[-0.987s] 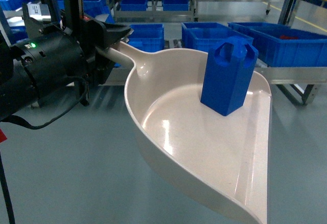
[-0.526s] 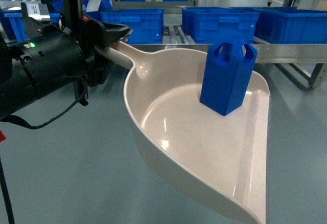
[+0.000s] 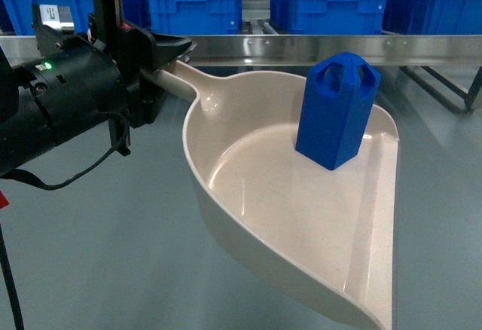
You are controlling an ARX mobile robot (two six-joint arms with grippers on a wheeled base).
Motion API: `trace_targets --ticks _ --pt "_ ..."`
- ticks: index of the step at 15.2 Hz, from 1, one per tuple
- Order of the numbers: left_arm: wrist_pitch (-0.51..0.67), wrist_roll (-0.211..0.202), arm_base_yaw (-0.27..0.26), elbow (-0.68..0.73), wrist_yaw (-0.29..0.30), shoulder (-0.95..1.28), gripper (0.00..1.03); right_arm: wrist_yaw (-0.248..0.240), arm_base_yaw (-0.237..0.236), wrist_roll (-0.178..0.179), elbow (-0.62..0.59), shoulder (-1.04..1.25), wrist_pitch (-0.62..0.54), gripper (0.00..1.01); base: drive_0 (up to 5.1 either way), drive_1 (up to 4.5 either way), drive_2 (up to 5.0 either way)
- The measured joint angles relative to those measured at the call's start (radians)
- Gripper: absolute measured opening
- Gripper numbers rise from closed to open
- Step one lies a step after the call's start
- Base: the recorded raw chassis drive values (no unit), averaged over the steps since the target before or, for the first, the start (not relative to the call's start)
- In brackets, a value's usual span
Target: Place part in tray to right shelf
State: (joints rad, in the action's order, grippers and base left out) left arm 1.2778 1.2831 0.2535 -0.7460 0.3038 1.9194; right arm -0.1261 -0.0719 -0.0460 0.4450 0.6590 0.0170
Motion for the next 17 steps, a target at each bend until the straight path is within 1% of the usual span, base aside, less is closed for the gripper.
trace_targets --ticks 5,13,17 --pt "0.006 0.0 0.0 0.0 0.0 0.0 0.12 0.0 0.0 0.0 0.0 -0.005 -0.003 0.98 0.0 0.0 0.0" --pt "0.002 0.0 0.0 0.0 -0.001 0.0 0.12 0.0 0.0 0.0 0.001 0.0 -0.005 0.98 0.0 3.86 -3.9" --pt "0.006 0.0 -0.002 0.0 -0.004 0.0 0.12 0.0 0.0 0.0 0.001 0.0 -0.003 0.98 3.0 1.99 -5.0"
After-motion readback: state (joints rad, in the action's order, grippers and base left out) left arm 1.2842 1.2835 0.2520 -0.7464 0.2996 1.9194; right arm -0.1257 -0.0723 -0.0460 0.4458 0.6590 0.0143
